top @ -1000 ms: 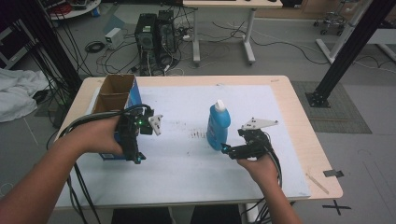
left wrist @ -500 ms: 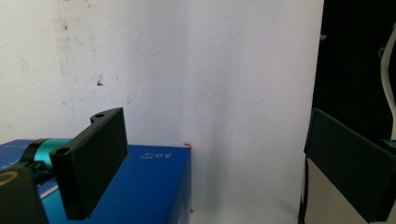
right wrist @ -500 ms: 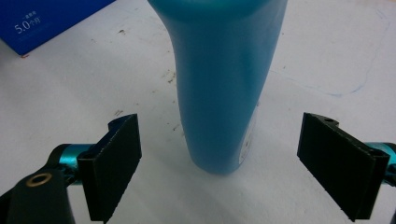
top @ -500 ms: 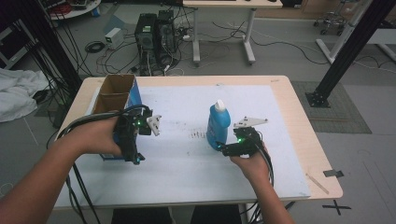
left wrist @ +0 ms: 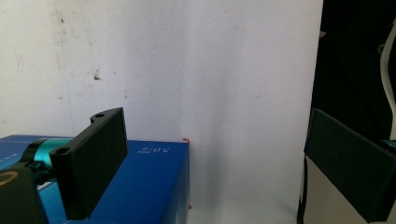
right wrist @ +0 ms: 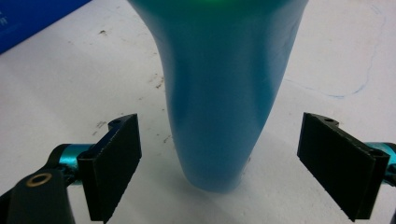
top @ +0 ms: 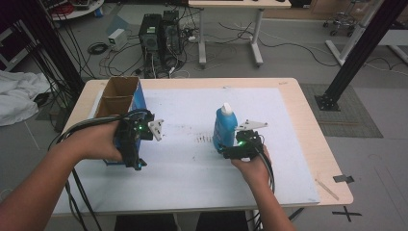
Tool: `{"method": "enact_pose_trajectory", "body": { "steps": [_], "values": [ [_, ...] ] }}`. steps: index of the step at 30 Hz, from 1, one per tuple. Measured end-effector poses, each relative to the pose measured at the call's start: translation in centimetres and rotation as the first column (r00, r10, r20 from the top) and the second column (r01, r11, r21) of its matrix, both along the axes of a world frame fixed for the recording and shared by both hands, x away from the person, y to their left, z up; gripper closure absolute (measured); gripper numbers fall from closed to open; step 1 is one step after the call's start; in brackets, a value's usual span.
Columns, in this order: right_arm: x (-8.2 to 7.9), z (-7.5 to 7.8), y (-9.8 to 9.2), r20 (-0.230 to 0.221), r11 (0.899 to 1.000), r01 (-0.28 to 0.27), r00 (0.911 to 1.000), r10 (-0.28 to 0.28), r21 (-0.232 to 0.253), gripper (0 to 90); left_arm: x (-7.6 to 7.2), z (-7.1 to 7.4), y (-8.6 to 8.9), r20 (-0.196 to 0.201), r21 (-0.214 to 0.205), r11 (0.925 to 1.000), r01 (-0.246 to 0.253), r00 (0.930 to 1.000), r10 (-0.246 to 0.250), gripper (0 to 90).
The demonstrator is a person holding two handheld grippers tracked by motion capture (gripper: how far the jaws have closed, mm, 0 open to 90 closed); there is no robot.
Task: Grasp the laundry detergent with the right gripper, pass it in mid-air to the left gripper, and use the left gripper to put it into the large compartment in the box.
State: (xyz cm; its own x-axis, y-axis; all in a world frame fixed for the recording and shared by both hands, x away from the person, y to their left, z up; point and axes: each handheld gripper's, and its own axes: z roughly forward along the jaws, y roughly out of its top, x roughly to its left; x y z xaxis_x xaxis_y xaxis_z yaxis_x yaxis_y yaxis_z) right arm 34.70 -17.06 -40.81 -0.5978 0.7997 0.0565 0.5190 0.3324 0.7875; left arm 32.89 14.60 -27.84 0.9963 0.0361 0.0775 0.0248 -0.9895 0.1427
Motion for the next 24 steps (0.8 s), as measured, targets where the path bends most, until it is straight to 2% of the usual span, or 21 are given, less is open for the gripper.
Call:
{"method": "enact_pose_trajectory", "body": {
  "steps": [6, 13, 24],
  "values": [
    [0.2, -0.3, 0.3, 0.004, 1.000, 0.013, 0.9999, -0.013, 0.008, 12.6, 0.0, -0.2, -0.1, -0.001, -0.003, 1.0000, 0.003, 1.0000, -0.003, 6.1],
    [0.3, -0.7, 0.7, 0.035, 1.000, 0.024, 0.9991, -0.024, -0.005, 12.7, 0.0, -0.1, 0.1, -0.001, -0.005, 1.0000, -0.005, 1.0000, 0.005, 6.1],
    [0.5, -1.1, 1.5, 0.078, 0.998, 0.061, 0.9950, -0.062, 0.022, 12.7, -0.2, -0.2, 0.1, -0.003, -0.003, 1.0000, -0.002, 1.0000, 0.002, 6.1]
  ]
}}
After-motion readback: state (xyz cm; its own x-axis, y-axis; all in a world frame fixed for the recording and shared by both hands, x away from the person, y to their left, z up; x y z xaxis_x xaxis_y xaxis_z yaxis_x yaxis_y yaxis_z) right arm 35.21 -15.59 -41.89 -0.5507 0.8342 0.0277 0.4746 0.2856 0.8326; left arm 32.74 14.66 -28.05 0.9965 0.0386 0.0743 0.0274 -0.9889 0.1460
